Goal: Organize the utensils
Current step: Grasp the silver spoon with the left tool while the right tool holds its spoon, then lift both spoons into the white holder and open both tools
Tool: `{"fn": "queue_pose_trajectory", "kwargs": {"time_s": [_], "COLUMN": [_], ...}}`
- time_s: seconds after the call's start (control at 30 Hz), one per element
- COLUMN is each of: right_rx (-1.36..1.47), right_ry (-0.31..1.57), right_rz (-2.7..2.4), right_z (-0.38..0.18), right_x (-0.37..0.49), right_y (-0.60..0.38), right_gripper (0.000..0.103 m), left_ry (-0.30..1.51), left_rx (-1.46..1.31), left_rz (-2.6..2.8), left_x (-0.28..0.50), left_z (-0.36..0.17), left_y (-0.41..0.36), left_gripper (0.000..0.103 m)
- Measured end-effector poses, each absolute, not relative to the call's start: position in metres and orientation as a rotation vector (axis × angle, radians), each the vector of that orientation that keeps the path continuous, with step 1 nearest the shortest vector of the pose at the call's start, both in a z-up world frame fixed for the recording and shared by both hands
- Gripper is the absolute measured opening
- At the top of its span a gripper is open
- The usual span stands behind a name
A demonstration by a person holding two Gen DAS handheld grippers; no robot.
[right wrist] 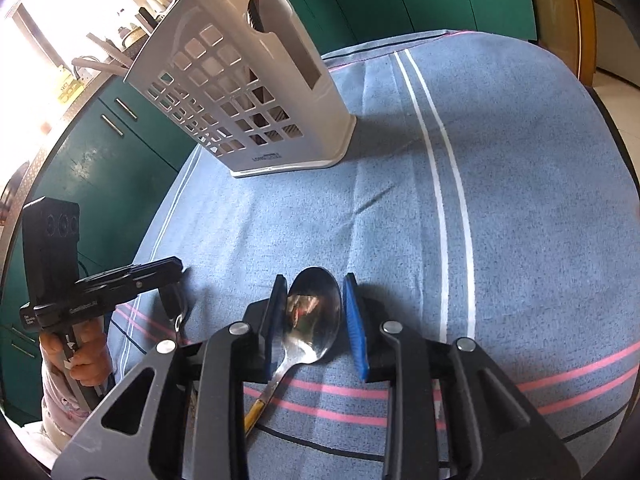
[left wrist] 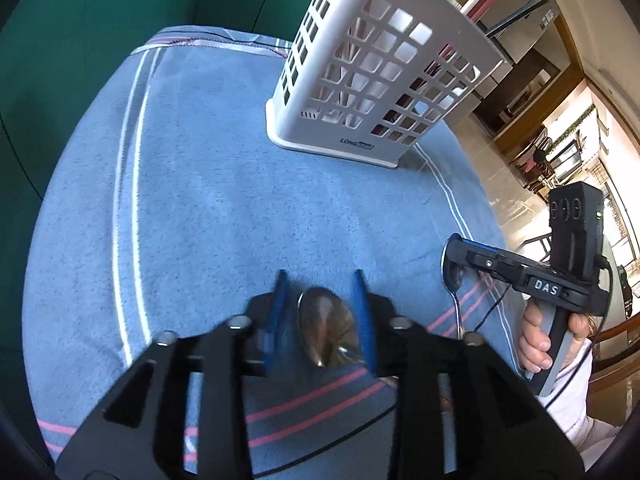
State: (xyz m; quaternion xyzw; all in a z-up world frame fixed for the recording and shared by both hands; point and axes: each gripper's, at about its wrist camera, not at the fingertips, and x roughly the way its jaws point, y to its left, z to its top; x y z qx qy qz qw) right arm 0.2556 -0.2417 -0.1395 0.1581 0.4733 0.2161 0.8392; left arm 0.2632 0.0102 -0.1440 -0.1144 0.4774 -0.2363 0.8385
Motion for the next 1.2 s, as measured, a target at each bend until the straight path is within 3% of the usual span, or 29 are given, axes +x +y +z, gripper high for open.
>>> {"fn": "queue_pose_trajectory", "kwargs": {"time_s": [0.2, 0.3, 0.43, 0.6, 0.83, 1.2], "right_rx": [0.343, 0.342, 0.356, 0.318, 0.224, 0.022], "right_ry": [1.001, 1.0, 1.017, 0.997, 0.918, 0.686], "right_rz": [0.465, 0.461, 0.475, 0.438, 0.328, 0.138], "right_z": [-0.14, -0.141, -0.144, -0.136, -0.105, -0.032], "right_x": [0.256, 0.256, 0.257, 0.25, 0.235, 0.219], "right_y": [-0.243, -0.243, -0.244, -0.241, -0.244, -0.231], "right_gripper": [0.029, 0.027, 0.01, 0.004, 0.004, 0.004], "left_ry": [1.006, 1.011, 1.023, 1.002, 0.896, 0.584], "left_rx": [-0.257, -0.267, -0.274, -0.269, -0.149, 0.061], "left_rz": [-0.5, -0.489, -0.496, -0.469, -0.341, -0.188], "left_x": [0.255, 0.256, 0.26, 0.26, 0.253, 0.232], "left_z": [-0.144, -0.148, -0.15, -0.144, -0.109, -0.006], "left_y": [0.019, 0.022, 0.019, 0.016, 0.007, -0.021], "left_gripper": [0.038, 0.026, 0.016, 0.003, 0.003, 0.002]}}
